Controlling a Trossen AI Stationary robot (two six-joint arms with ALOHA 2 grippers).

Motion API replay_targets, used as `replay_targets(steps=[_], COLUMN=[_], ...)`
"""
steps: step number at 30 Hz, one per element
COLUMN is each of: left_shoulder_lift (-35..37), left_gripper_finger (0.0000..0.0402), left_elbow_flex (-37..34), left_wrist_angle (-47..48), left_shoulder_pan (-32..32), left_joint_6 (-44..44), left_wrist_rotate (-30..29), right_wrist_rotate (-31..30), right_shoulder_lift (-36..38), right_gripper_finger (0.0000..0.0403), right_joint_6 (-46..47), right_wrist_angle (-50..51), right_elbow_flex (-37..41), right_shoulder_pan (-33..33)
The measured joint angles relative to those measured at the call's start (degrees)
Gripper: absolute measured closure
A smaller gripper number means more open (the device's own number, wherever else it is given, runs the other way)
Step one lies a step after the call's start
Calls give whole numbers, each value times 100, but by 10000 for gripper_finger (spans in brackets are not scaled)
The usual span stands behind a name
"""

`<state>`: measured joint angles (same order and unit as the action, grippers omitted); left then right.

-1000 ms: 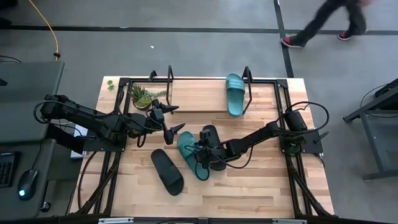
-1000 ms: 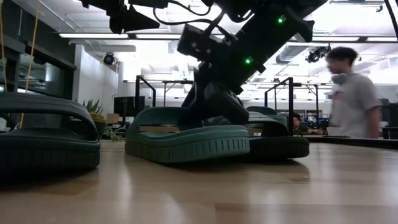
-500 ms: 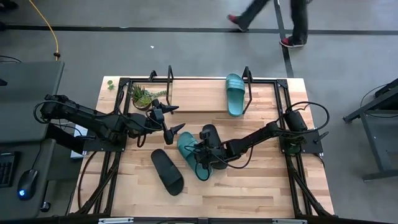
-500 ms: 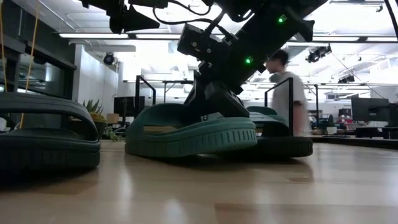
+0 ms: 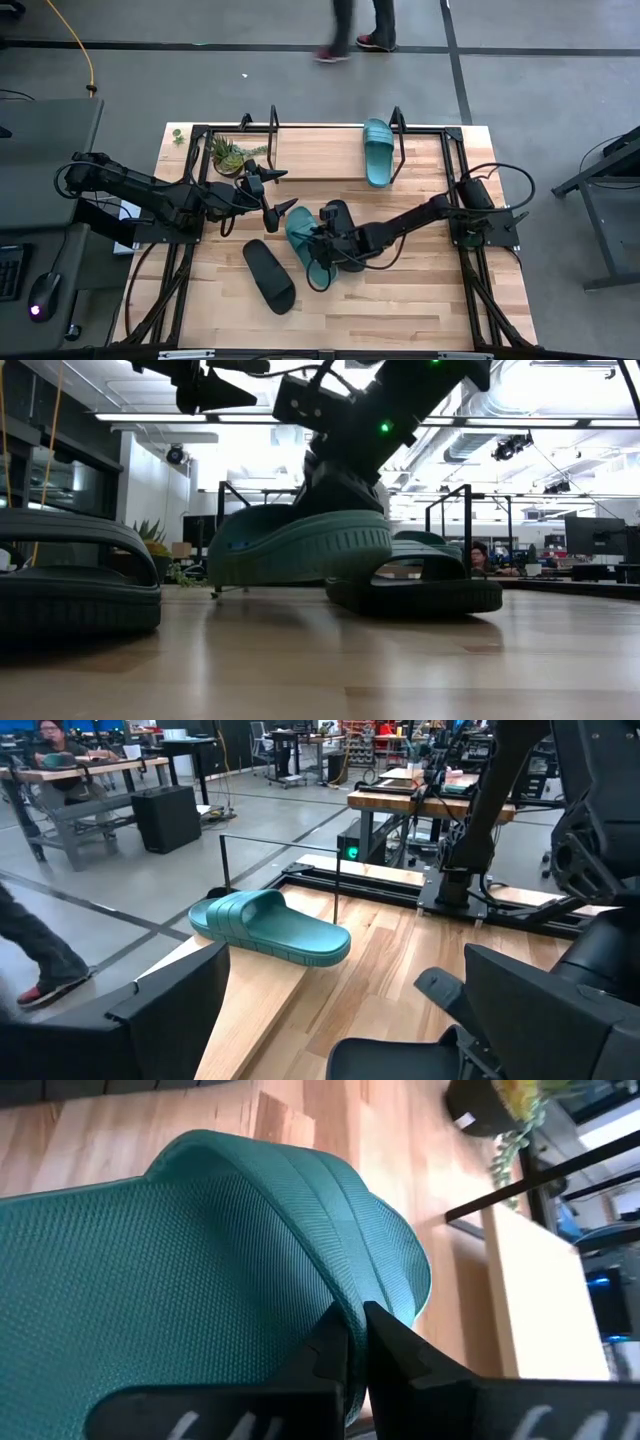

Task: Pick and place slides into the shelf
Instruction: Put the green slide on the shelf

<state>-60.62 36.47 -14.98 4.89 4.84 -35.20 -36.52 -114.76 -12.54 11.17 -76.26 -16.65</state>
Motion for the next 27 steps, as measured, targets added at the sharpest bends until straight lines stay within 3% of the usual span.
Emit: replay_targets(steps=[9,27], left_shoulder_lift=[0,0], left_gripper_finger=[21,21], left_elbow_flex=[0,0], left_wrist_angle=[5,30], left_shoulder_pan=[0,0], left_joint_6=[0,-2], left_wrist_rotate=[1,-76], right_wrist_rotate=[-352,-653], right_shoulder_lift=[155,1736], right_gripper_finger=[402,403], right_joint_6=[20,12], right_wrist_angle=[321,1035], right_elbow_flex=[-95,18], right_shoulder_pan=[58,781])
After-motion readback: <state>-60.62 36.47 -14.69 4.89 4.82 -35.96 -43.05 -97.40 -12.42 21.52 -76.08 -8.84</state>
